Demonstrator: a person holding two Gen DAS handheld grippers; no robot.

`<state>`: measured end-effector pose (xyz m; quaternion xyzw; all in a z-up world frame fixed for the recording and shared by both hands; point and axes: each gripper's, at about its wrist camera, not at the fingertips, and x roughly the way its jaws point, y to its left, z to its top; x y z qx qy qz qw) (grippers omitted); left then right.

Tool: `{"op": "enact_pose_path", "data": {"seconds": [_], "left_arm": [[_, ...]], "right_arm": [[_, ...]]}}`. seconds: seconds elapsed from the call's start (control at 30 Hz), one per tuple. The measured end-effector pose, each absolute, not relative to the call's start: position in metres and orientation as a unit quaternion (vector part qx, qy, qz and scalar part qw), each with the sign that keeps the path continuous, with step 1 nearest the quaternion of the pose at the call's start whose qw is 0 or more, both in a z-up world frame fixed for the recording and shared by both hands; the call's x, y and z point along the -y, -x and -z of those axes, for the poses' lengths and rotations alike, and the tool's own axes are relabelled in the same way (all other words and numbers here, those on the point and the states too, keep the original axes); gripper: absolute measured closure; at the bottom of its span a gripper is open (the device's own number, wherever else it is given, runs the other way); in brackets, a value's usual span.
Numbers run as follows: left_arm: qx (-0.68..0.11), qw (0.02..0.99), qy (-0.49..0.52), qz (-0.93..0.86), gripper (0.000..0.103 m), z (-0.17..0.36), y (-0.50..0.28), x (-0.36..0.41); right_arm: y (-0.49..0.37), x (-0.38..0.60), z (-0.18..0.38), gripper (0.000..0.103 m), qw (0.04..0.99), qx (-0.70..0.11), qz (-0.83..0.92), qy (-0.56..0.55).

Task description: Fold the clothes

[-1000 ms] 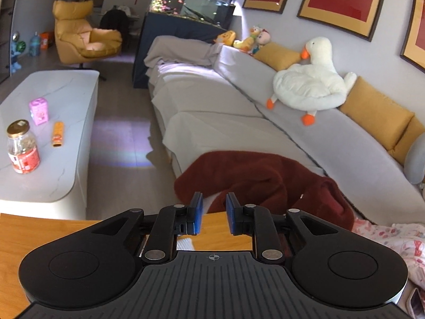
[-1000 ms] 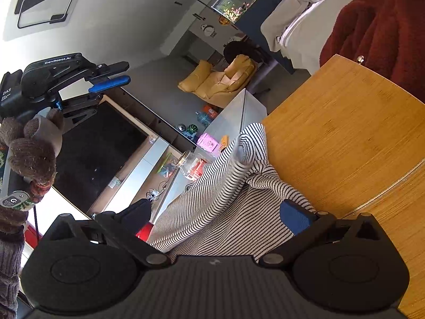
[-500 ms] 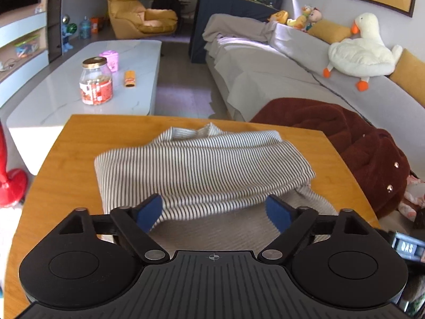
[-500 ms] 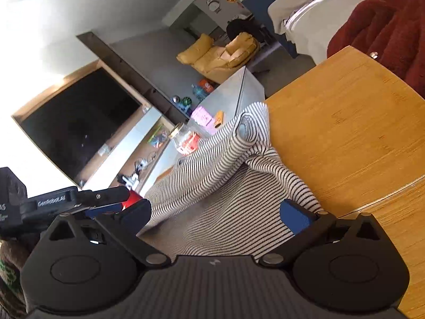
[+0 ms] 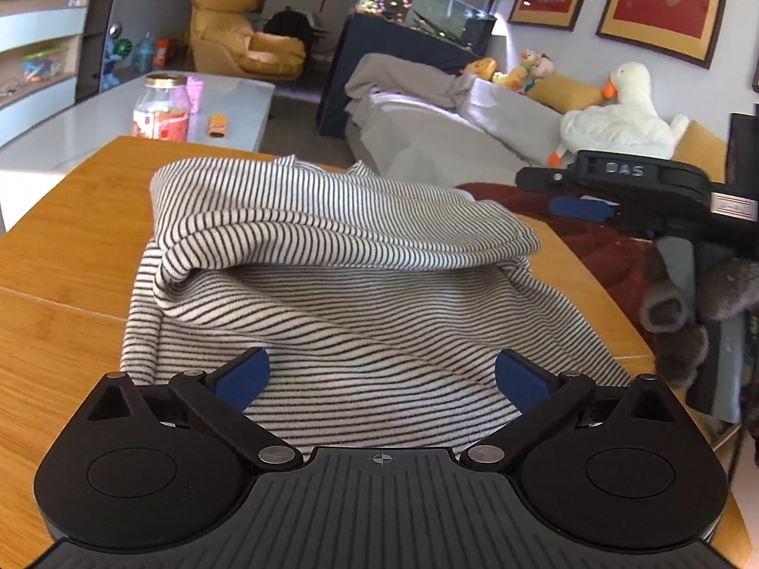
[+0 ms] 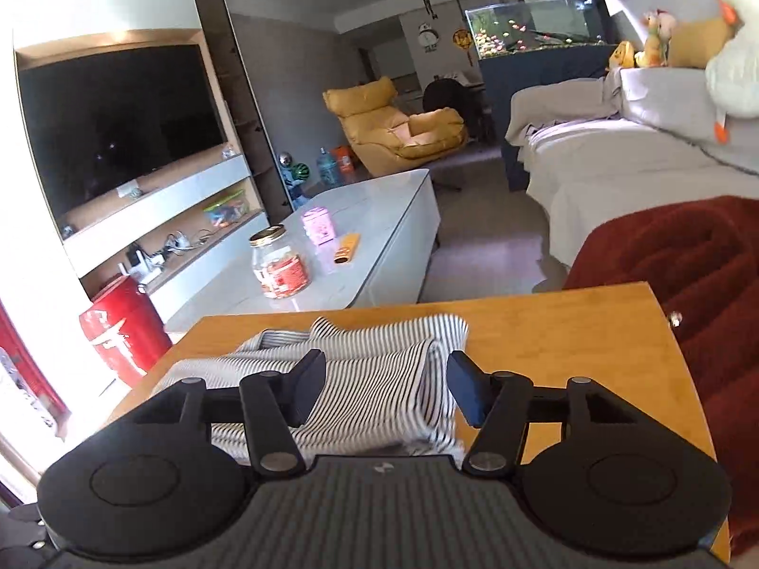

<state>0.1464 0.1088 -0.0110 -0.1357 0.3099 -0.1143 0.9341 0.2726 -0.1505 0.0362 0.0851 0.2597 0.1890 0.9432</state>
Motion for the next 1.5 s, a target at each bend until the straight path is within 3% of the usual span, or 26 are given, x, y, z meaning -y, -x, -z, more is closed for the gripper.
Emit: {"op": "enact_pose_path", "data": {"seconds": [0.07, 0.13, 0.3, 0.47, 0.67, 0.73, 0.87, 0.93, 1.0, 1.1, 1.17, 1.3, 1.5], "left_arm": [[-0.305, 0.934, 0.146, 0.112, 0.000, 0.012, -0.144, -0.111], [-0.300, 0.935, 0.156, 0.107, 0.000, 0.012, -0.142, -0.114], [-0.299, 0.932, 0.174, 0.108, 0.000, 0.013, -0.143, -0.119], [-0.300, 0.932, 0.173, 0.109, 0.000, 0.013, -0.143, -0.118], [-0.322, 0.931, 0.113, 0.128, 0.000, 0.002, -0.149, -0.113], [-0.323, 0.939, 0.046, 0.108, 0.000, -0.004, -0.147, -0.108], [-0.322, 0.942, -0.077, 0.049, 0.000, -0.015, -0.144, -0.104], [-0.333, 0.939, -0.081, 0.023, 0.000, -0.016, -0.150, -0.114], [-0.344, 0.935, -0.081, -0.001, 0.000, -0.015, -0.157, -0.126], [-0.363, 0.930, -0.060, -0.004, 0.001, -0.010, -0.173, -0.140], [-0.368, 0.927, -0.068, -0.009, 0.014, -0.009, -0.179, -0.145], [-0.366, 0.924, -0.103, -0.035, 0.011, -0.010, -0.179, -0.157], [-0.355, 0.928, -0.101, -0.045, 0.011, -0.017, -0.160, -0.164]], "right_arm": [[-0.301, 0.138, -0.025, 0.050, 0.938, -0.290, -0.179, -0.063], [-0.323, 0.124, -0.010, 0.088, 0.921, -0.336, -0.190, -0.054], [-0.314, 0.080, -0.046, 0.098, 0.939, -0.249, -0.232, 0.038], [-0.332, 0.087, -0.083, 0.098, 0.956, -0.201, -0.215, 0.017], [-0.349, 0.121, -0.013, 0.098, 0.939, -0.302, -0.168, 0.004], [-0.341, 0.131, 0.007, 0.094, 0.939, -0.305, -0.161, 0.008], [-0.316, 0.148, -0.012, 0.083, 0.947, -0.282, -0.153, -0.004], [-0.293, 0.156, -0.023, 0.068, 0.949, -0.267, -0.168, -0.016], [-0.270, 0.162, -0.024, 0.060, 0.944, -0.267, -0.193, -0.039], [-0.241, 0.159, -0.011, 0.059, 0.941, -0.269, -0.204, -0.034], [-0.230, 0.152, 0.002, 0.059, 0.939, -0.285, -0.192, -0.008], [-0.227, 0.150, 0.006, 0.061, 0.943, -0.299, -0.145, 0.027], [-0.237, 0.166, 0.010, 0.062, 0.937, -0.327, -0.124, -0.018]]}}
